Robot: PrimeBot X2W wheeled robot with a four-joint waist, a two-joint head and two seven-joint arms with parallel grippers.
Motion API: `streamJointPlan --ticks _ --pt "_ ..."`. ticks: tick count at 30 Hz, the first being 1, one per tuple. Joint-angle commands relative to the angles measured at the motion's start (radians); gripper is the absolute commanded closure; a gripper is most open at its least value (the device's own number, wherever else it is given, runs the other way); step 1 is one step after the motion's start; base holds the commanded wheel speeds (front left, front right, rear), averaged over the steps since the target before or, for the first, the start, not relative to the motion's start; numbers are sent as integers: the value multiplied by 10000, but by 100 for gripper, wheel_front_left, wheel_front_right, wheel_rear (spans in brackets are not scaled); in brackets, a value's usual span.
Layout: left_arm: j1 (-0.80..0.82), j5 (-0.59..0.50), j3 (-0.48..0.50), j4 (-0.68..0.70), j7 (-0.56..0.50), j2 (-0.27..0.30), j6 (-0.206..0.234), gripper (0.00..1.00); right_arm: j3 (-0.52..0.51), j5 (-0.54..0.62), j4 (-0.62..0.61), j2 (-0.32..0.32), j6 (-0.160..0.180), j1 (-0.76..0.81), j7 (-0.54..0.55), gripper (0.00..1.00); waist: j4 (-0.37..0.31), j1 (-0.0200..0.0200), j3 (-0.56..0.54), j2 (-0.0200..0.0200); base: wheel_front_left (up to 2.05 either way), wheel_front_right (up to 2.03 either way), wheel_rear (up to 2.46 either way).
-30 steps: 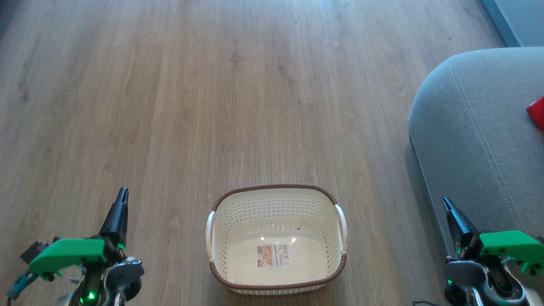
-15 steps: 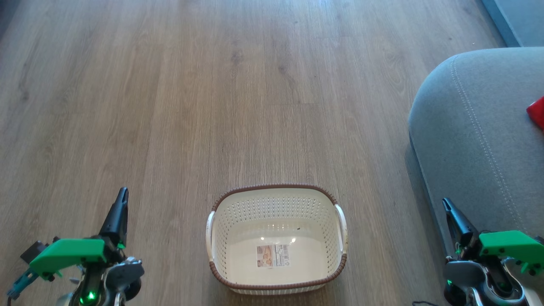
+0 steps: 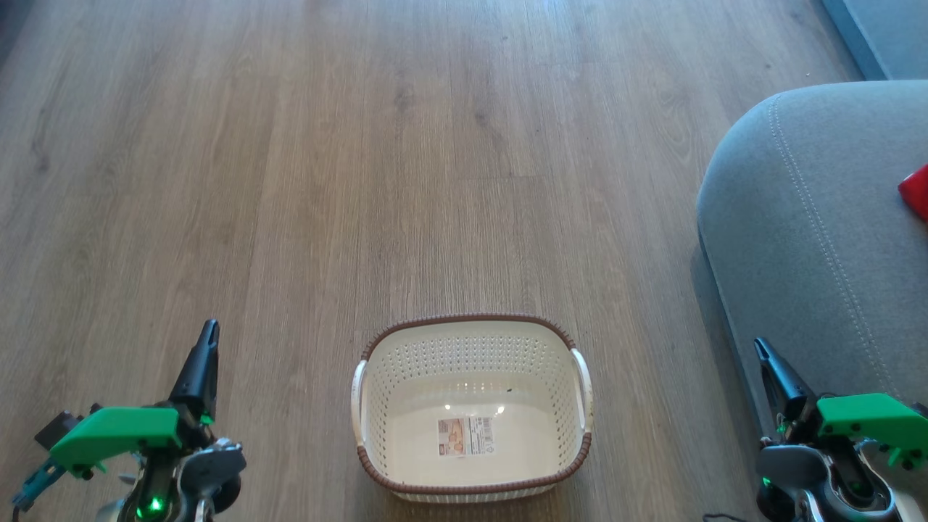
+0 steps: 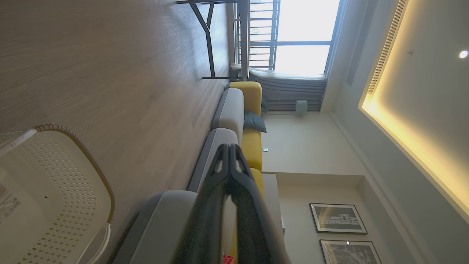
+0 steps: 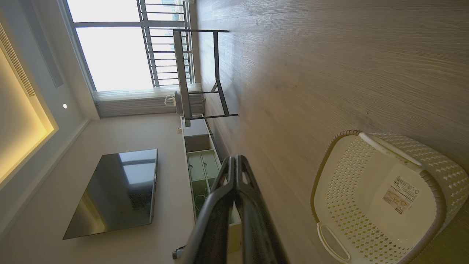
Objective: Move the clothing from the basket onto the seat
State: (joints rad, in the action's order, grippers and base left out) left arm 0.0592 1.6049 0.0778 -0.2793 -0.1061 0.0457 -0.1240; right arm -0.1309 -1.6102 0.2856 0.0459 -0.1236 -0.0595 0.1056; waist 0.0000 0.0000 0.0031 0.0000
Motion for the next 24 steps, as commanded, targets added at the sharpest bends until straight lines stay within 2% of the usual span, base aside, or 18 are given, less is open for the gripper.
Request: streamJointPlan --ticks 1,24 --pt "488 39 358 342 -69 45 -67 100 163 23 -408 46 -71 -485 83 100 0 0 0 0 0 0 0" --pt "488 40 358 342 -69 45 -67 100 162 24 -408 45 -71 -485 84 100 0 0 0 0 0 0 0"
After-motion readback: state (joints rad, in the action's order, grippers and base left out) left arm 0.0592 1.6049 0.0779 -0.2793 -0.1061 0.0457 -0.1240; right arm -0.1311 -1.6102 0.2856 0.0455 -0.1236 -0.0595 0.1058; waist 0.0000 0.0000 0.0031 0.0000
